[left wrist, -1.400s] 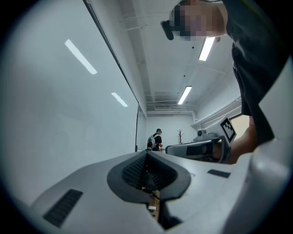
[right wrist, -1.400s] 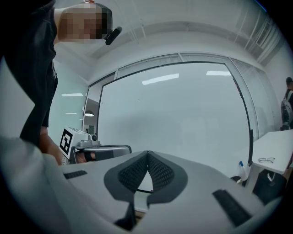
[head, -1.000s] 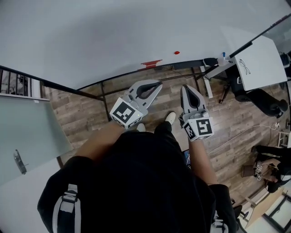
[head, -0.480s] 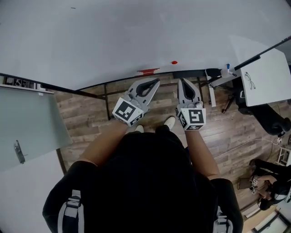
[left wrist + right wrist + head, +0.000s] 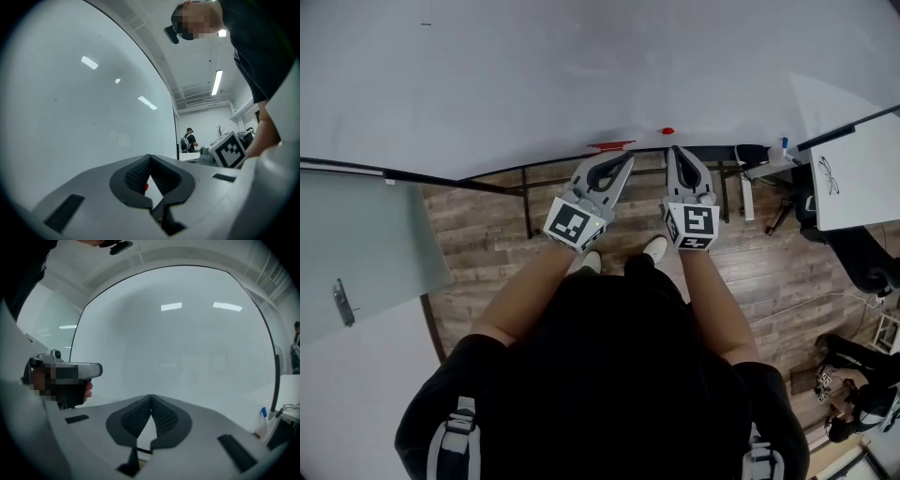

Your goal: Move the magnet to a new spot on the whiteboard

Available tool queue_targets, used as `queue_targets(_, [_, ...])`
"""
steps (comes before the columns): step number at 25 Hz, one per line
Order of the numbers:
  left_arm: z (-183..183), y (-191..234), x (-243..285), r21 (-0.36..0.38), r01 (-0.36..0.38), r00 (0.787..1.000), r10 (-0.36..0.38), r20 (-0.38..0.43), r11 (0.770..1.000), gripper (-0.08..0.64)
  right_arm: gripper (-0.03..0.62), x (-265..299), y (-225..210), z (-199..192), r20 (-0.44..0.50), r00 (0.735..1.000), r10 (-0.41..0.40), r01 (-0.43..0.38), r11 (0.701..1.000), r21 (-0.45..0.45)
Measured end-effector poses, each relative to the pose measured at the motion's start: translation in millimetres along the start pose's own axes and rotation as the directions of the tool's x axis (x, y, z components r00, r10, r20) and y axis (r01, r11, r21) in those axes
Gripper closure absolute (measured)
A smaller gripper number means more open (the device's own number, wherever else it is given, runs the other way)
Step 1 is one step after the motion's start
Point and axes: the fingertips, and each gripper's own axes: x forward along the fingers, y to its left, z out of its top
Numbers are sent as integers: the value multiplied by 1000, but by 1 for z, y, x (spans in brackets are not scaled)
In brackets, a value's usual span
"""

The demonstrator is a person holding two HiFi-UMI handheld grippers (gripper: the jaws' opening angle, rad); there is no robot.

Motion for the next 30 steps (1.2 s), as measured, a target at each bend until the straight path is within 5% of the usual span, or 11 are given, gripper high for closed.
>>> queue_targets(12, [-39, 11, 27, 1, -14, 998, 14, -64, 1000, 557, 583, 33, -18, -45, -78, 997, -19, 21, 999, 27])
queue_targets(30, [-76, 15, 39, -18, -9, 993, 7, -117, 1000, 557, 472, 59, -28, -69, -89, 994, -66, 68, 998, 14])
